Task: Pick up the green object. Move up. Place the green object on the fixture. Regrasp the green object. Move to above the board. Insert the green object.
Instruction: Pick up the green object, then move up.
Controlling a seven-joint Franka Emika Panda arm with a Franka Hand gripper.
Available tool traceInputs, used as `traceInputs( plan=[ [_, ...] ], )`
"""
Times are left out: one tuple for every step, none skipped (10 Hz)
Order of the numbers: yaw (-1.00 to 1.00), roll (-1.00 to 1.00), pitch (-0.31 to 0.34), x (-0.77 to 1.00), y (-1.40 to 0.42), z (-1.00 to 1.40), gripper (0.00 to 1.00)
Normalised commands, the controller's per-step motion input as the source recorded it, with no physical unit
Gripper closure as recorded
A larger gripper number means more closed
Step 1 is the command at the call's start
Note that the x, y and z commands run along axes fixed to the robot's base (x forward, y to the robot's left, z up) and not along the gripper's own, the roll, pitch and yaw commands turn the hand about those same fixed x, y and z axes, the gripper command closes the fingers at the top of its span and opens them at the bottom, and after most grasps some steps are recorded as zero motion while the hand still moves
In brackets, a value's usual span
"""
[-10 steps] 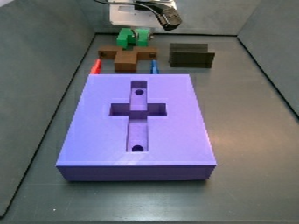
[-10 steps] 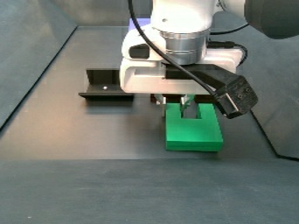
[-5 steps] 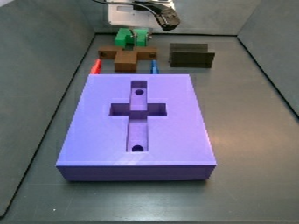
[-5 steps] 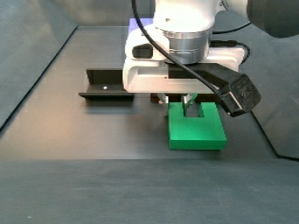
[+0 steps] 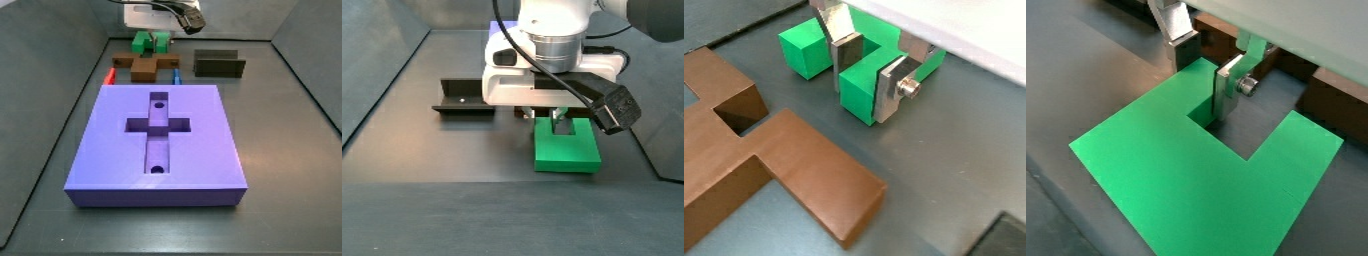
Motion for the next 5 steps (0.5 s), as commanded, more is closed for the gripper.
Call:
traceInputs(
  plan=[
    [0.0, 0.0, 0.0, 0.0, 0.0, 0.0, 1.0],
    [0.0, 0.0, 0.0, 0.0, 0.0, 0.0, 1.0],
    [0.0, 0.0, 0.0, 0.0, 0.0, 0.0, 1.0],
    [0.0, 0.0, 0.0, 0.0, 0.0, 0.0, 1.0],
    [0.0, 0.0, 0.0, 0.0, 0.0, 0.83, 1.0]
  ],
)
